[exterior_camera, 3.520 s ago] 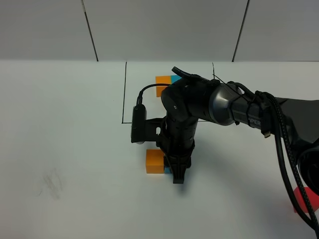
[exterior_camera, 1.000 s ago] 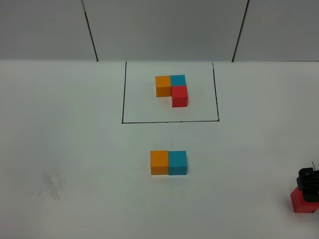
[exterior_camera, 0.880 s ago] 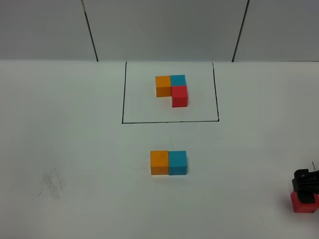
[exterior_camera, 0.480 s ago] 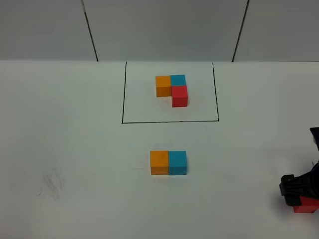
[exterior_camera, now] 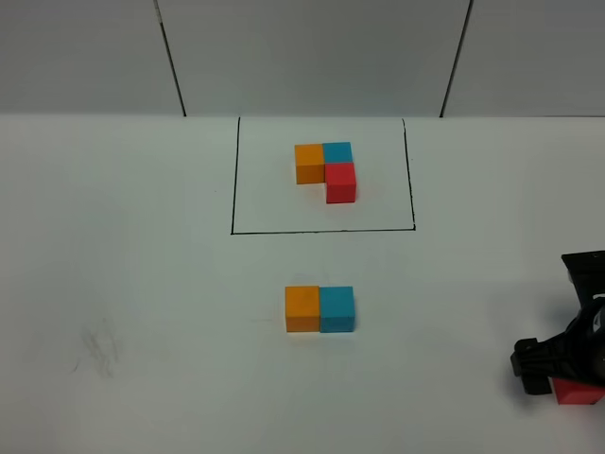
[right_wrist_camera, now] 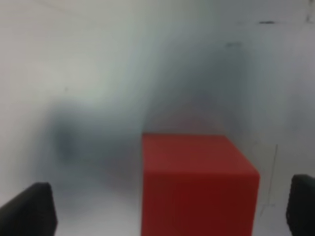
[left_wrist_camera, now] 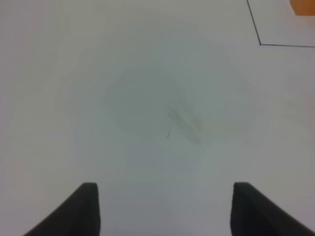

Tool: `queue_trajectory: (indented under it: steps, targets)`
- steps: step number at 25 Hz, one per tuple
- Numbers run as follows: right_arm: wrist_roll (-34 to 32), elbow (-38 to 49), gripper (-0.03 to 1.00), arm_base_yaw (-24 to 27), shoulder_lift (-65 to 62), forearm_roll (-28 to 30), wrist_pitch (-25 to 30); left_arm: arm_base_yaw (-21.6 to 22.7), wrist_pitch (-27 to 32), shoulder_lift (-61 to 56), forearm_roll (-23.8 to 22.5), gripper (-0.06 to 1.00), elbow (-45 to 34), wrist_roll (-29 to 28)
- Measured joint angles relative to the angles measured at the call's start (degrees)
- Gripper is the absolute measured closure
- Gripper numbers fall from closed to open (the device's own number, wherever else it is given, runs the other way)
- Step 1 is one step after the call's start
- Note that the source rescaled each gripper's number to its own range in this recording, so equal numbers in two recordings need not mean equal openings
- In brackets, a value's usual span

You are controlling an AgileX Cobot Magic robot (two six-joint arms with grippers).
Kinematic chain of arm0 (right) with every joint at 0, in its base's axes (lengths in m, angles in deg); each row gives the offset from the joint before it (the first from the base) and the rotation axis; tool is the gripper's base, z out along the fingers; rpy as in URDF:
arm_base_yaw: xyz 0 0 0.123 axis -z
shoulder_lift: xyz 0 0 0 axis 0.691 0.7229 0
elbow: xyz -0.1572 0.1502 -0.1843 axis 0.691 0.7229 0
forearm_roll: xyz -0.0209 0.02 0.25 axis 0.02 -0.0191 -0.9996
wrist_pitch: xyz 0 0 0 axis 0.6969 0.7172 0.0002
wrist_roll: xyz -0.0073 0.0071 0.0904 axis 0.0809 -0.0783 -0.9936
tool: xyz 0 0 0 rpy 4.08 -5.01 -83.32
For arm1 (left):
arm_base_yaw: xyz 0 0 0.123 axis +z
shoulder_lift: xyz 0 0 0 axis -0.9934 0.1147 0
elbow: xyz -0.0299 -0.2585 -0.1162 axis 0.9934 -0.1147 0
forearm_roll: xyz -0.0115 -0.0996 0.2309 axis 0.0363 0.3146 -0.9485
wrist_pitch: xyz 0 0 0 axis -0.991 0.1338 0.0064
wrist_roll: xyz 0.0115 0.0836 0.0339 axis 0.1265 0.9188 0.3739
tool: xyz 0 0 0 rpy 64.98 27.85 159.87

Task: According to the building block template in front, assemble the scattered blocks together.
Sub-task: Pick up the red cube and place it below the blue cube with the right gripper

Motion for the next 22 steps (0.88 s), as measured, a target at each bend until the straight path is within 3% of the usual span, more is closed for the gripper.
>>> queue_trajectory:
  steps: [6,9,12,17,22]
  targets:
    - [0.0,0.0,0.16,0.0,1.6,0.0,-0.5,0.0,0.0,0.0,0.0,0.66,0.0,0.0]
    - [0.0,-0.1,0.38,0.4,2.7,0.0,-1.1,0.0,0.0,0.0,0.0,0.66,0.0,0.0]
    - [-0.3,0.0,0.75,0.6,2.9,0.7,-1.7,0.0,0.0,0.0,0.0,0.66,0.0,0.0]
    - [-0.3,0.1,0.73,0.5,-0.2,1.4,-2.3,0.0,0.0,0.0,0.0,0.66,0.0,0.0]
    - [-0.8,0.0,0.73,-2.1,-9.0,1.5,3.6,0.0,0.0,0.0,0.0,0.66,0.0,0.0]
